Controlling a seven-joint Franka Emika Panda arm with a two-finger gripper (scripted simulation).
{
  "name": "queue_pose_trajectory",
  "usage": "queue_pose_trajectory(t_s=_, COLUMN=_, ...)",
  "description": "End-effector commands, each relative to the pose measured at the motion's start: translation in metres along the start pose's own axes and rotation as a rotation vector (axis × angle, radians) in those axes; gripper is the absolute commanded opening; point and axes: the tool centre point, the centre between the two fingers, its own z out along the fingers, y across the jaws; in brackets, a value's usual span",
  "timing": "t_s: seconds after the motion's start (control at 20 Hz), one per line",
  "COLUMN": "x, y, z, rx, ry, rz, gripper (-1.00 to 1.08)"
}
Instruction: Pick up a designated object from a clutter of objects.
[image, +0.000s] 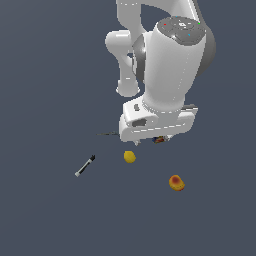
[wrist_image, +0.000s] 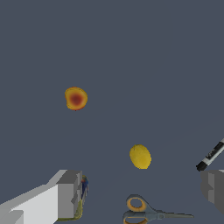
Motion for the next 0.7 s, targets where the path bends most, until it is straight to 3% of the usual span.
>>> queue_pose_trajectory(t_s=0.0, x=0.015, y=-0.012, z=0.019, rx=-0.002, ry=-0.003, rz=-0.033, gripper=1.00)
queue_pose_trajectory(t_s=0.65, x=0.070, y=-0.081, z=0.125, rx=0.000, ry=-0.014, rz=-0.188, gripper=1.00)
